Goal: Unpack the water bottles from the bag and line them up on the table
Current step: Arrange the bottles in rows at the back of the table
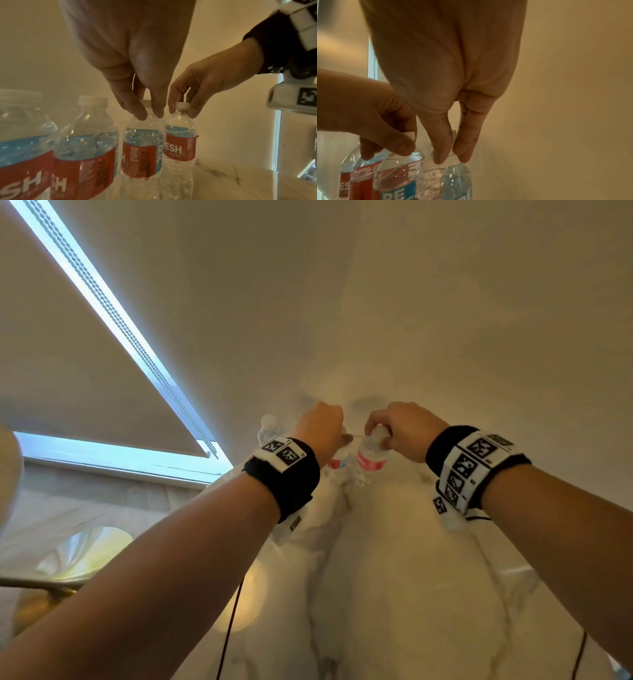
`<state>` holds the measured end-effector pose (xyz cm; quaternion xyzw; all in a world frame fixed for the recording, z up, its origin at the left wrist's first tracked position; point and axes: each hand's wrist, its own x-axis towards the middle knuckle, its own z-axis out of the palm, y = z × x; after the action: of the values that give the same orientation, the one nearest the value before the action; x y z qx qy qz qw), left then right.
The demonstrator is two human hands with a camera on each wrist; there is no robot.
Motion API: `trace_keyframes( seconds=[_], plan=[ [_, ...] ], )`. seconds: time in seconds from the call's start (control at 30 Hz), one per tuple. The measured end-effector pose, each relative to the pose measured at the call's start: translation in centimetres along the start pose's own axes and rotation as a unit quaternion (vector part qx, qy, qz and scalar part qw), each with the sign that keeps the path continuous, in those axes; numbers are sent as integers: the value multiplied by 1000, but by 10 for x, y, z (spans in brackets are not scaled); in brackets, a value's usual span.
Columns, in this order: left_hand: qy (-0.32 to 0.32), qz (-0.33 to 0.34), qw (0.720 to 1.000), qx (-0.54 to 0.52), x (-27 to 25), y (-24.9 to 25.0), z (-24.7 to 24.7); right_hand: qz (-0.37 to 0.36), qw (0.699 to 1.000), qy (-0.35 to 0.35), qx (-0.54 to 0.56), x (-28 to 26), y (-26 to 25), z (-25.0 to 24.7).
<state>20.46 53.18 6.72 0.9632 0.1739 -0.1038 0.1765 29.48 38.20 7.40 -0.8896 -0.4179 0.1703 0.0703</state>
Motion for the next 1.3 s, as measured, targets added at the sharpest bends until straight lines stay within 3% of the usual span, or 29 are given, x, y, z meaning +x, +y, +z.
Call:
trace_keyframes(
  seconds=[0.27,0.5,0.63,0.73,0.9,1.03,1.17,1.3],
  plan=[
    [18,-4,999,44,-1,1,-1,-72,997,-10,-4,6,-3,5],
    [22,2,995,102,-13,2,-10,-27,999,-2,36,-16,-8,9],
    [71,16,991,111,-62,-4,-13,-14,994,47,94,-68,-27,4],
    [86,72,993,26,-129,-4,2,-45,993,7,111,-131,-51,12],
    [-5,123,992,-13,-255,-2,32,-116,975,-142,128,-254,-88,45],
    [-95,169,981,-16,-322,-6,58,-136,952,-249,119,-314,-102,75],
    [-219,203,954,10,-344,-9,78,-145,953,-258,67,-335,-107,103],
    [-212,191,958,-5,-330,-12,86,-119,973,-187,70,-318,-106,103]
  ],
)
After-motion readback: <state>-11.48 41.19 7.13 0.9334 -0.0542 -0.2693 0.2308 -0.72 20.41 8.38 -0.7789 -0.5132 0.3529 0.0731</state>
